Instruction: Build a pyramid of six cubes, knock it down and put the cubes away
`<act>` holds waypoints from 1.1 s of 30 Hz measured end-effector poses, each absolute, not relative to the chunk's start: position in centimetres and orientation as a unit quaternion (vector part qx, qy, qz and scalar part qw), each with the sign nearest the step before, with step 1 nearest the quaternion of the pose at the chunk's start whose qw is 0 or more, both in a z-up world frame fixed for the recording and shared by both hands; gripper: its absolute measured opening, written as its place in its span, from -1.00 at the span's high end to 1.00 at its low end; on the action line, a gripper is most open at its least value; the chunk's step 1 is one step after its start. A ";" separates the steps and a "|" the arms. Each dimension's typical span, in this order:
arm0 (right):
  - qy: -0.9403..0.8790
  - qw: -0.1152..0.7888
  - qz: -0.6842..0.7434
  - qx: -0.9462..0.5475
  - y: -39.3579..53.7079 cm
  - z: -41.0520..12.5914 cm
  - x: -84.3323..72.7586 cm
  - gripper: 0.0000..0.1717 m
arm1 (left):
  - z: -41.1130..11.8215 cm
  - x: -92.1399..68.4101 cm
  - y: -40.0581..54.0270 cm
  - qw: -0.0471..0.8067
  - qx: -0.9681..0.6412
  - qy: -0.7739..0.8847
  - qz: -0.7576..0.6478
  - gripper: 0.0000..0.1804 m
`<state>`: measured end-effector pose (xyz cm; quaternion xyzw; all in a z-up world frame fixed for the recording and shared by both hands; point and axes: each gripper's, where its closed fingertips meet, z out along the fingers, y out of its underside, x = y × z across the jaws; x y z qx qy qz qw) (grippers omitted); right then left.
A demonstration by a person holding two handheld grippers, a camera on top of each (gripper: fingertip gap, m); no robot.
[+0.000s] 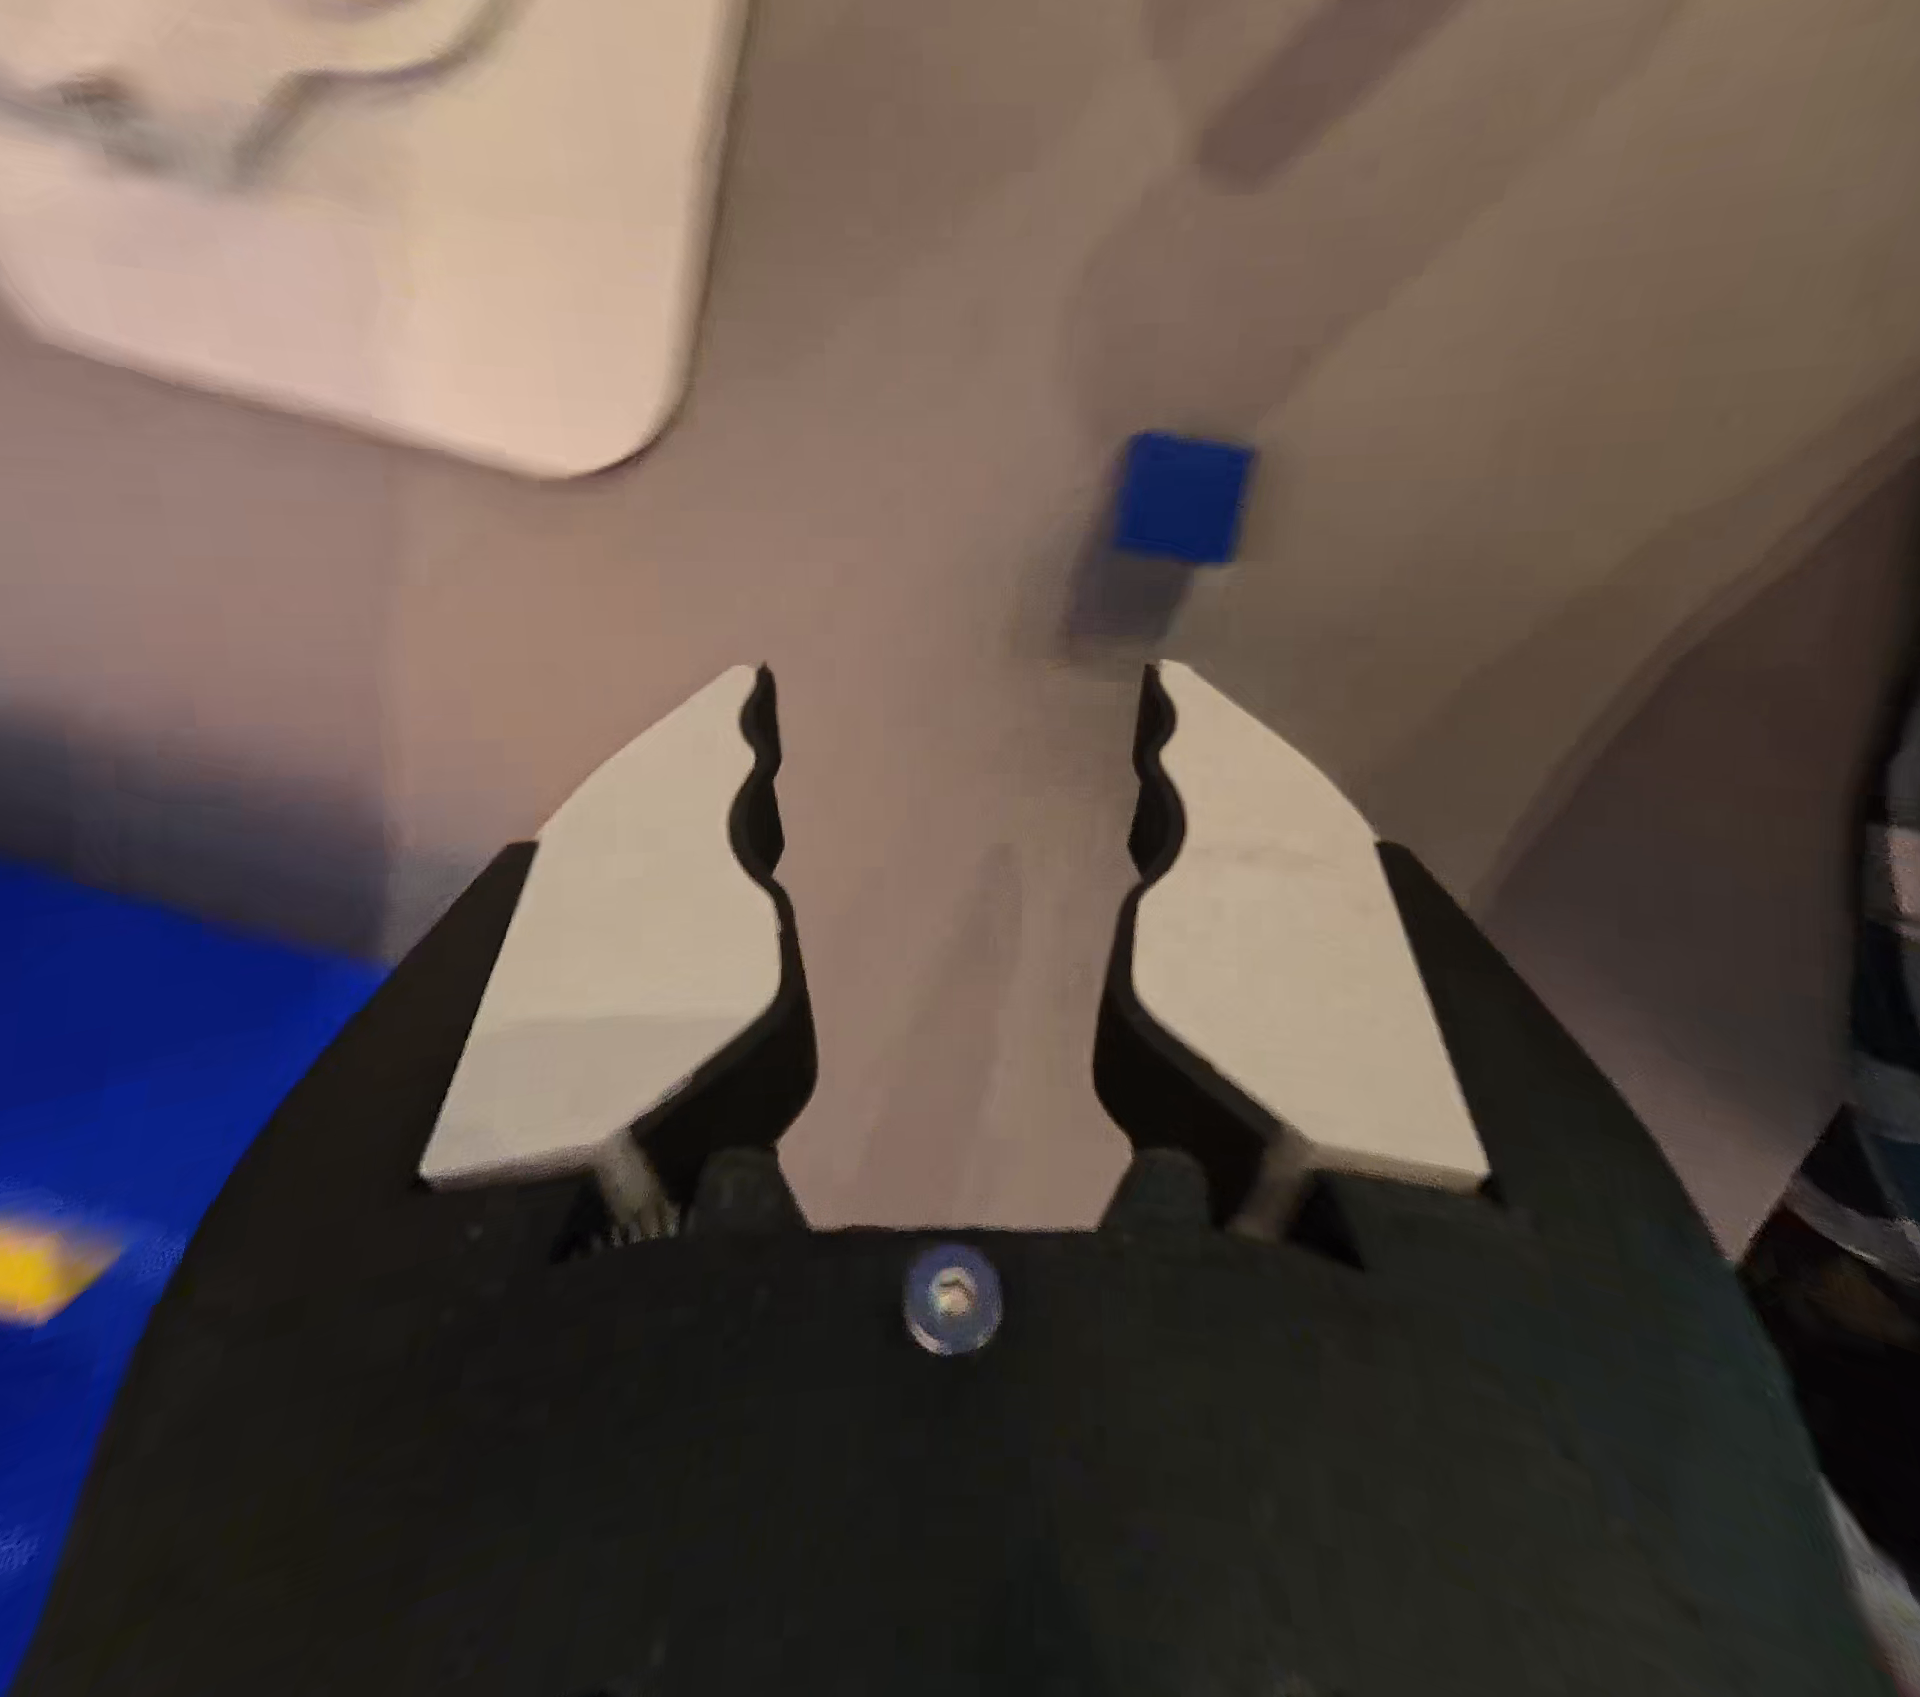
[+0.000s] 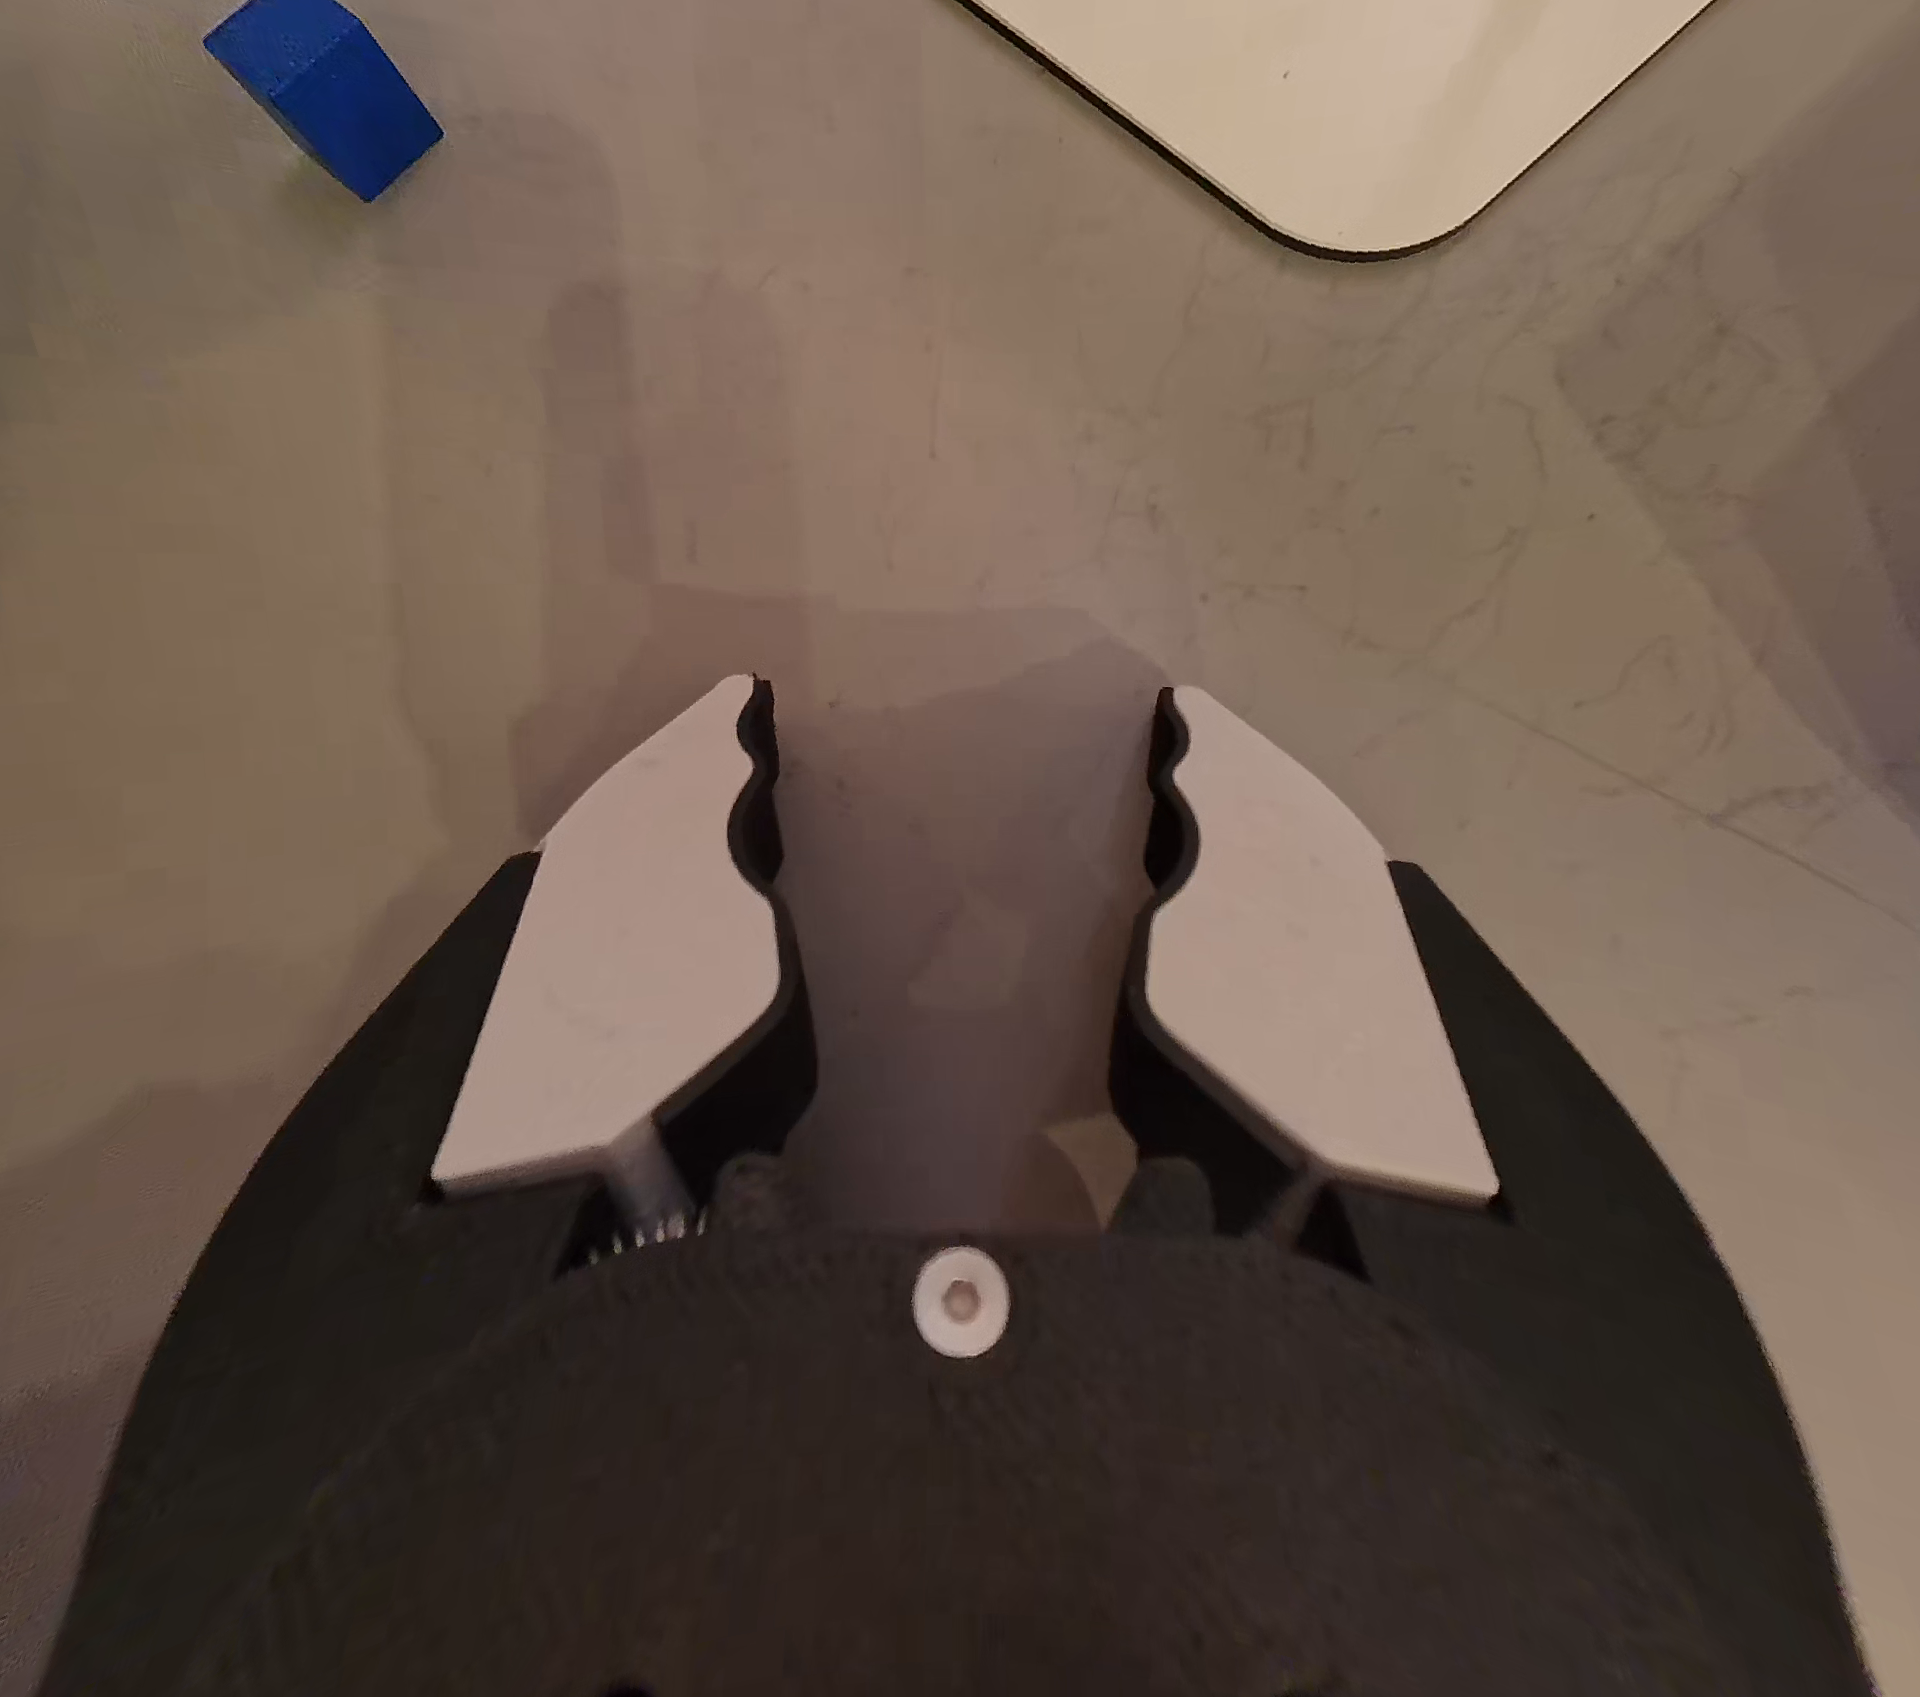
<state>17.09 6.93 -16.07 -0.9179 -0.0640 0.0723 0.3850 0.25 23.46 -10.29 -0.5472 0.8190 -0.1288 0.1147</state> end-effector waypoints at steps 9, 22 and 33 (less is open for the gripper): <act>-0.060 0.385 0.069 -0.918 7.0 -16.0 17.4 0.24 | -6.2 -4.6 45.0 0.205 -0.632 0.744 -0.064 0.40; -0.054 0.385 0.061 -0.919 7.1 -16.0 17.7 0.28 | -16.4 -5.7 50.6 0.092 -0.628 0.773 -0.013 0.66; -0.053 0.386 0.059 -0.919 7.1 -16.0 17.9 0.30 | -7.9 -7.0 43.8 0.145 -0.611 0.777 -0.031 0.69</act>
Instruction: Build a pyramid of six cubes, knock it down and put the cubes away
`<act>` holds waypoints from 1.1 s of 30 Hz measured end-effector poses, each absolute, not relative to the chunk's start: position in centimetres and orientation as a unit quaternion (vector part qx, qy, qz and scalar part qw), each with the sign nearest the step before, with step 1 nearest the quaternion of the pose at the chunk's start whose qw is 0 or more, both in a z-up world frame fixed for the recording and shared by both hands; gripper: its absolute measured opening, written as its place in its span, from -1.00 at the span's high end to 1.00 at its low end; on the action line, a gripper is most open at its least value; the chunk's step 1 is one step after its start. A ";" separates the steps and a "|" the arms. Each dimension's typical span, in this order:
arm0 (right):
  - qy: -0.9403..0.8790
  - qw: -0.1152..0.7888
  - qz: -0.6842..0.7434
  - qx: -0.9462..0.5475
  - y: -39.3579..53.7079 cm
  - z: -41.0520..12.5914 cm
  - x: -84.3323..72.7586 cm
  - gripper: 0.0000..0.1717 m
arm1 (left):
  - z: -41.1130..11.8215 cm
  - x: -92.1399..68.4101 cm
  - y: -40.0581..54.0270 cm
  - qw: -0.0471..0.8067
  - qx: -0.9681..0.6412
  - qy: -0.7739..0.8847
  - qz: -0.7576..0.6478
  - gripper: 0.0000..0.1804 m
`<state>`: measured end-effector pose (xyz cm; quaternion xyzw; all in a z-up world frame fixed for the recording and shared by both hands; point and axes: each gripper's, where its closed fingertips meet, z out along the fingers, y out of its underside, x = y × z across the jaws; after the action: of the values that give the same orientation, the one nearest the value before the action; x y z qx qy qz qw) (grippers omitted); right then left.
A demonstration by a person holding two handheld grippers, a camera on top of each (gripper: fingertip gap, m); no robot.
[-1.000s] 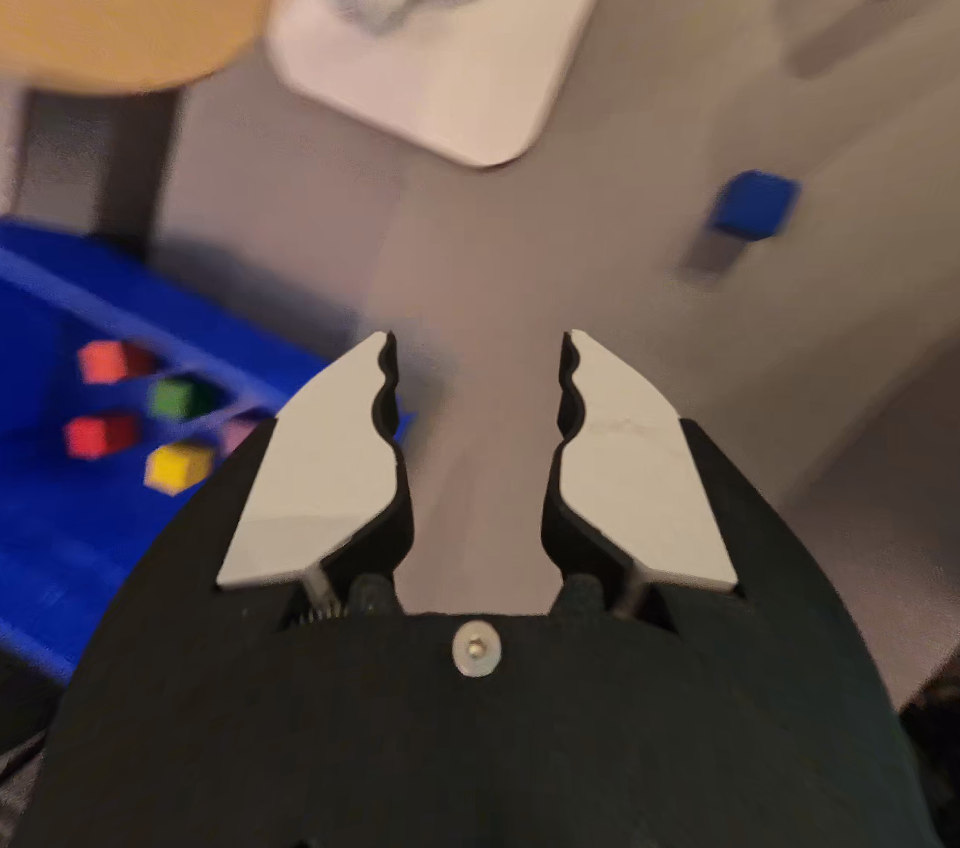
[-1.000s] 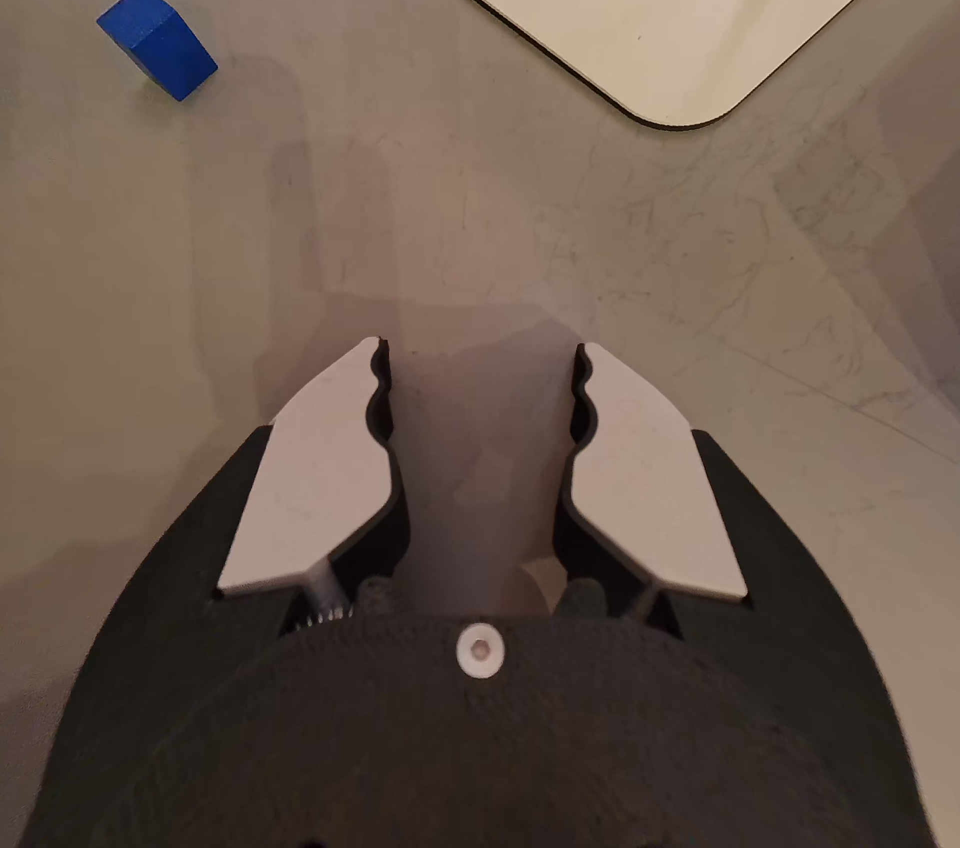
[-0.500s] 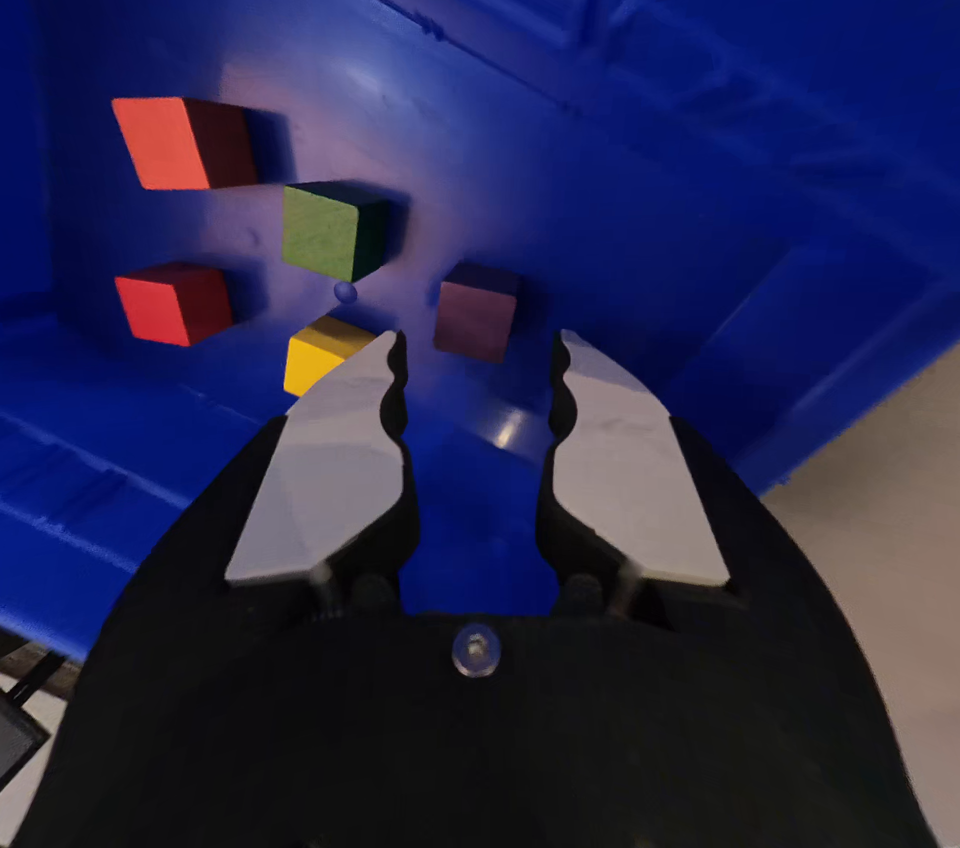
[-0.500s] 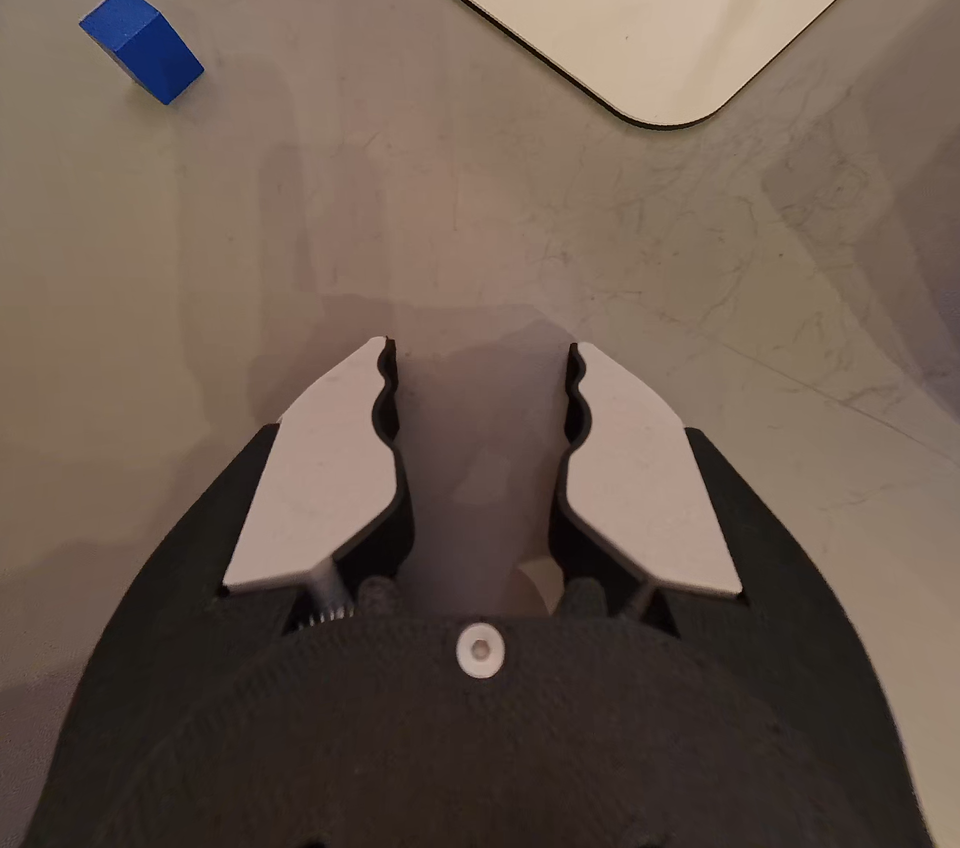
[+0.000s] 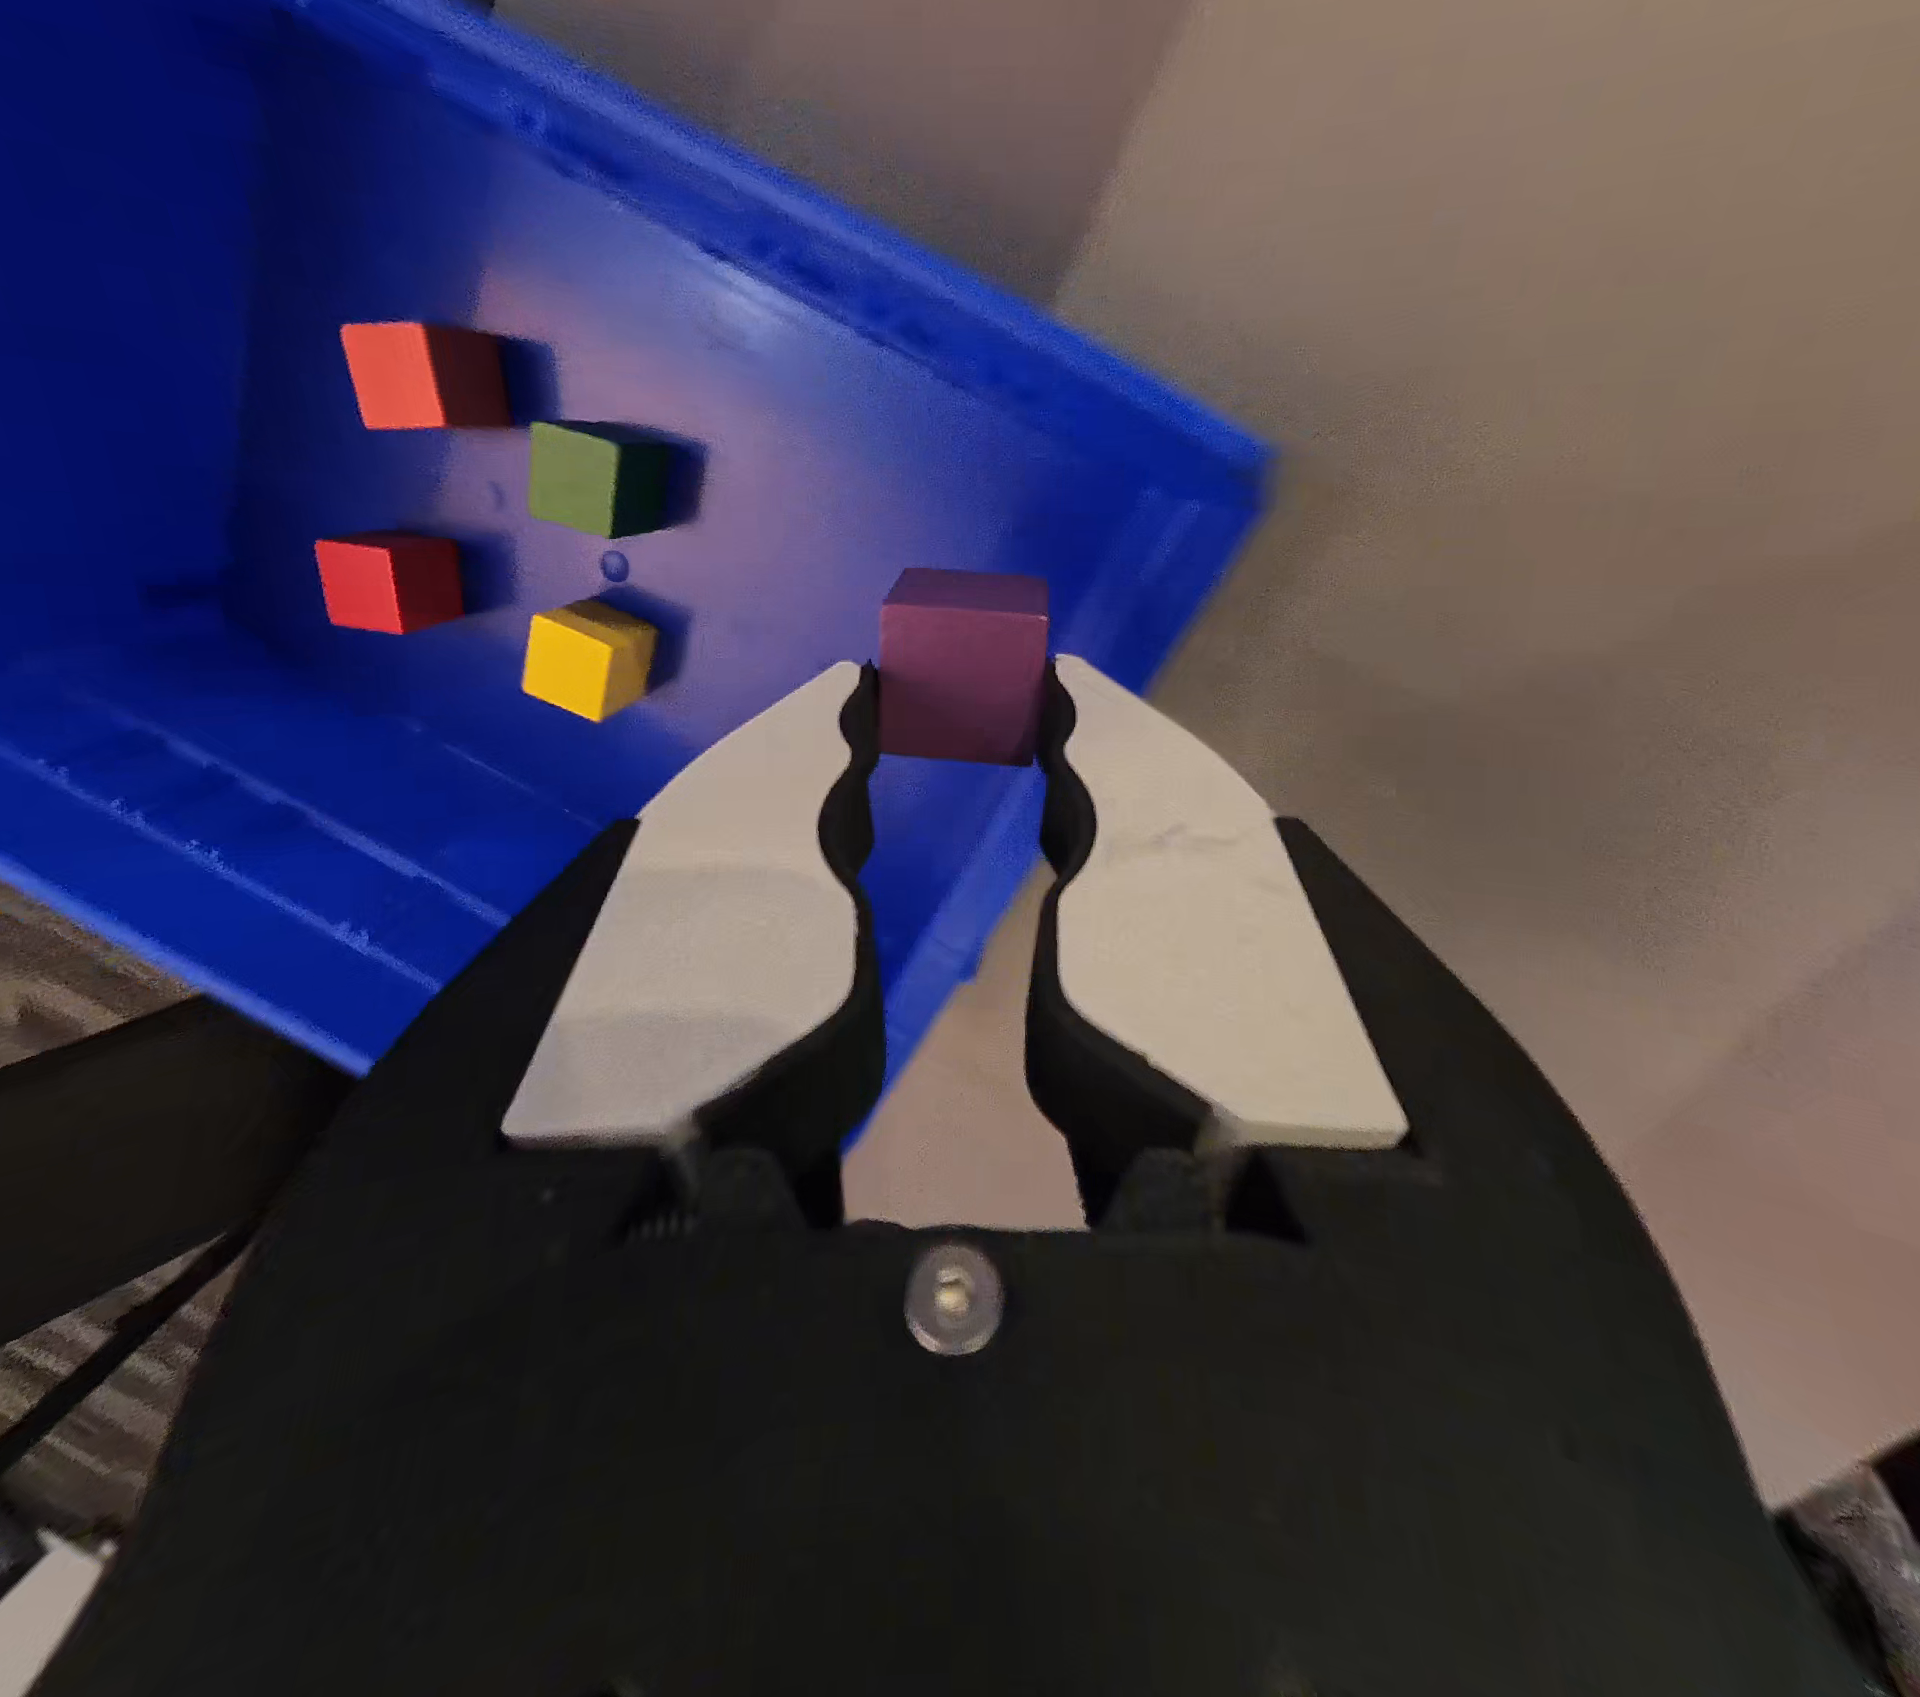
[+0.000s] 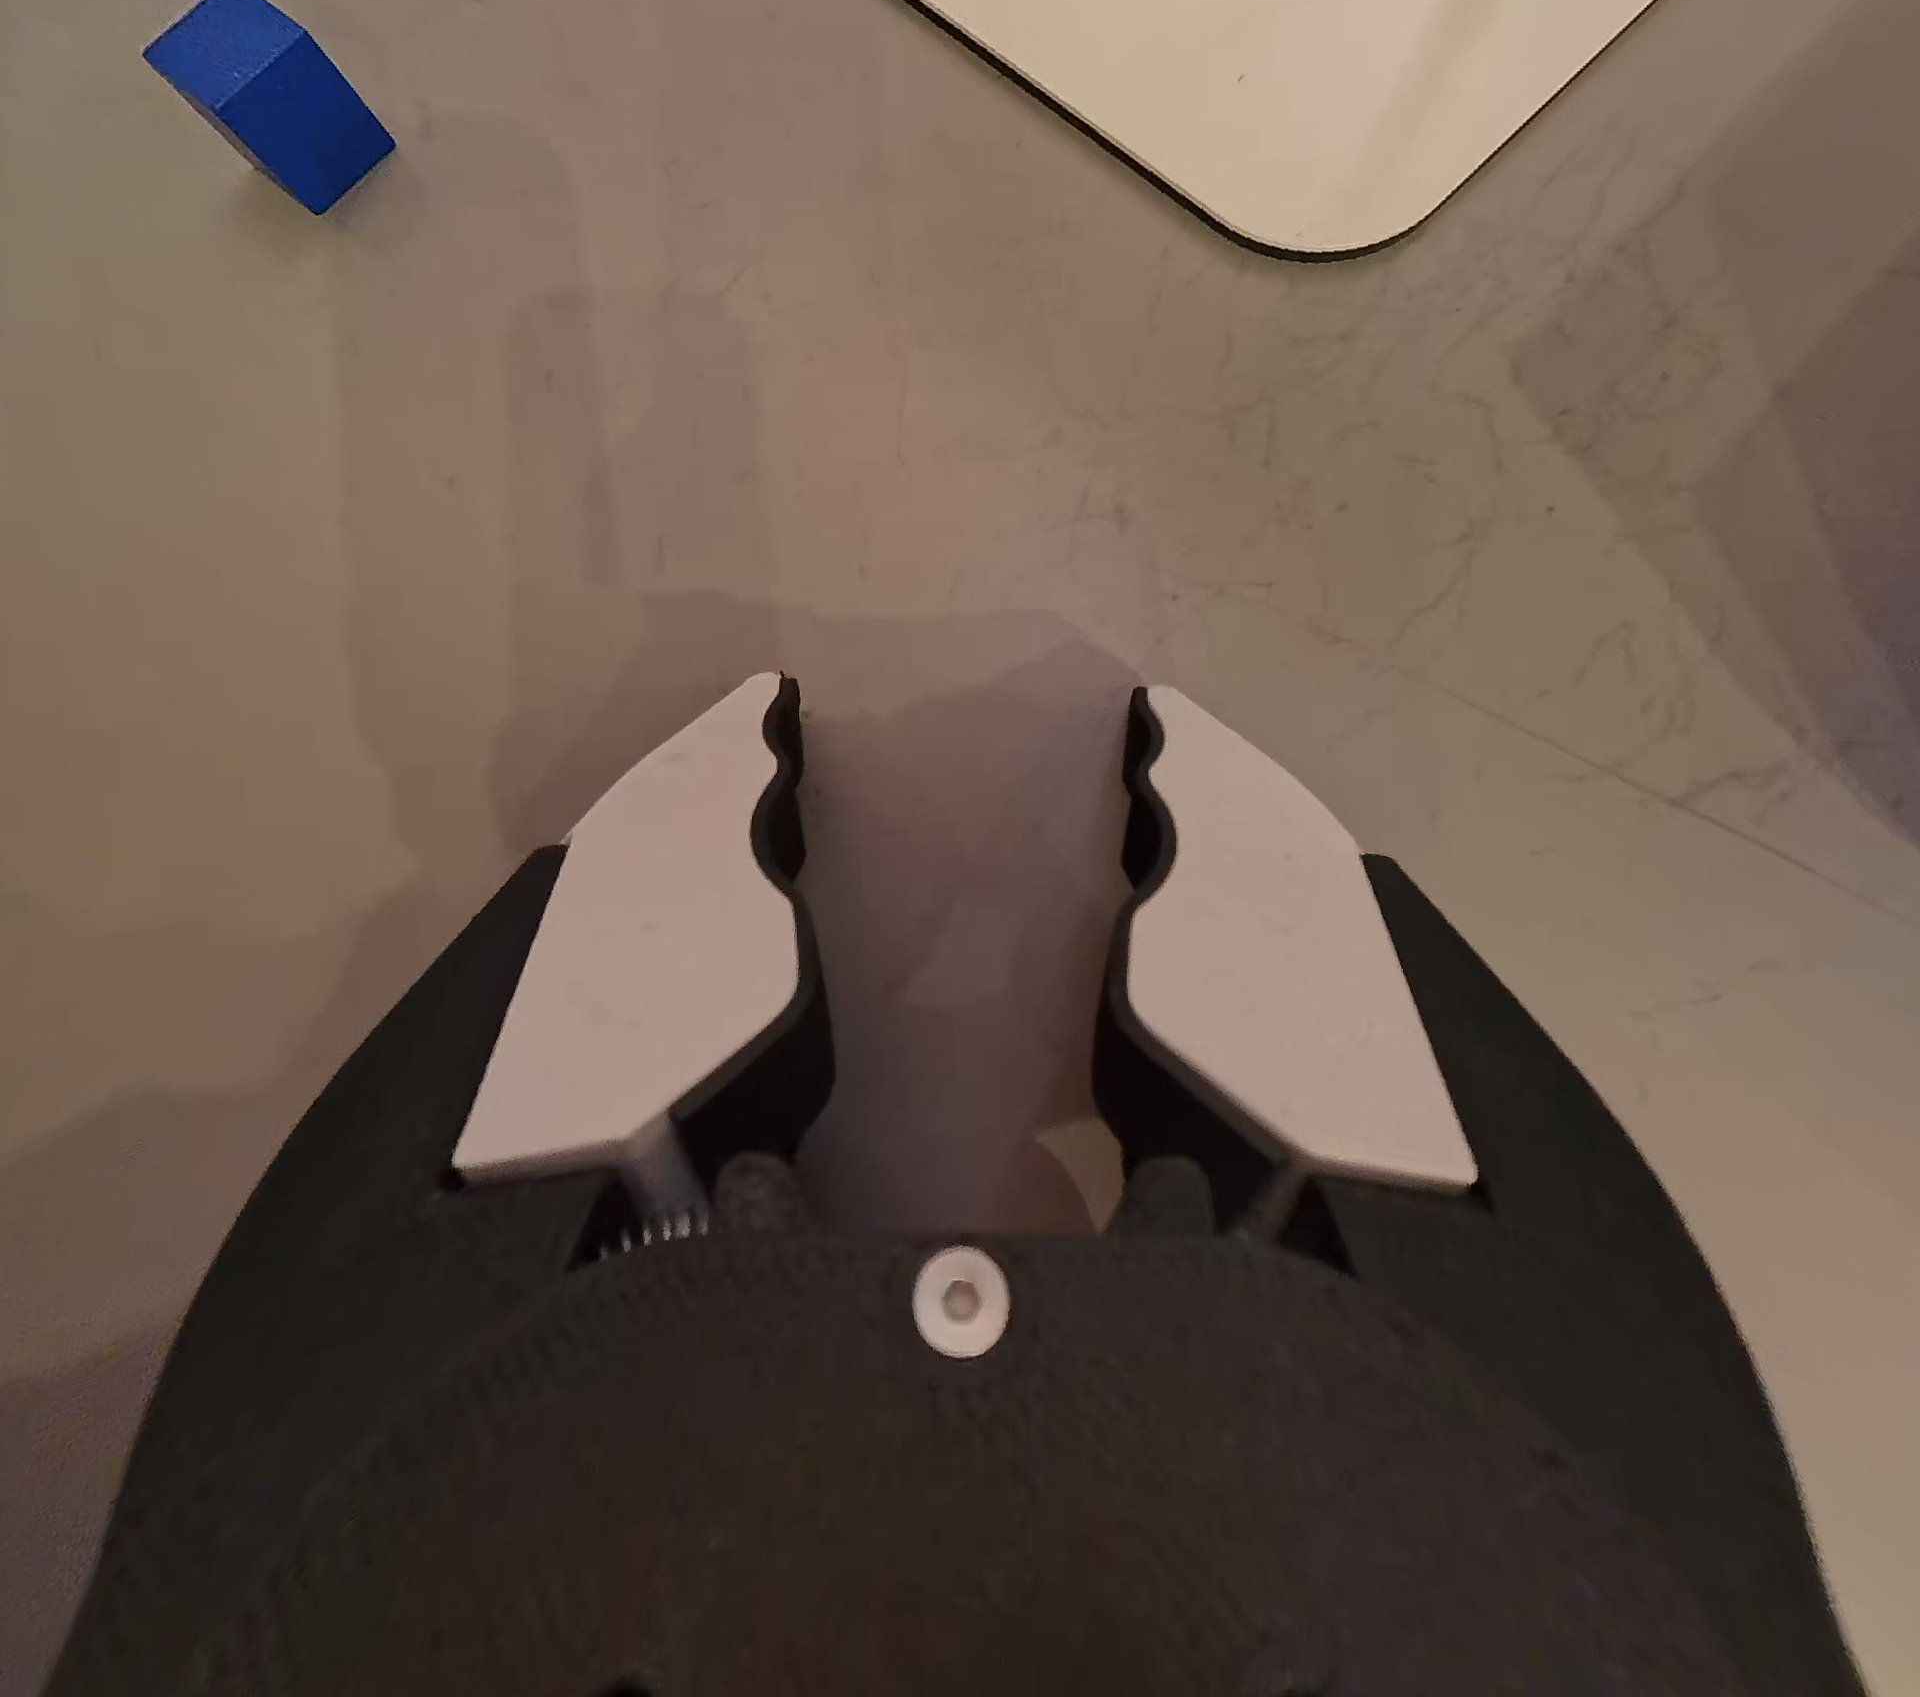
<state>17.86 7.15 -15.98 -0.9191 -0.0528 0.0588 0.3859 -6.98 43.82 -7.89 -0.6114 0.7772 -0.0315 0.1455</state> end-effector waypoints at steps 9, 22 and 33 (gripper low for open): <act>-0.057 0.386 0.058 -0.919 7.0 -16.0 17.9 0.28 | -8.0 -6.0 28.7 0.126 -0.551 0.820 -0.090 0.69; -0.061 0.386 0.054 -0.919 7.0 -16.1 17.9 0.28 | -14.8 -2.6 20.9 0.075 -0.503 0.854 -0.110 0.69; -0.062 0.387 0.053 -0.919 7.0 -16.0 18.0 0.29 | -16.4 -1.7 19.5 0.054 -0.488 0.865 -0.104 0.69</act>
<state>18.01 7.00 -16.05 -0.9187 -0.0617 0.0529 0.3865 -1.68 19.54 -16.41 -0.4881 0.8648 -0.1043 0.0544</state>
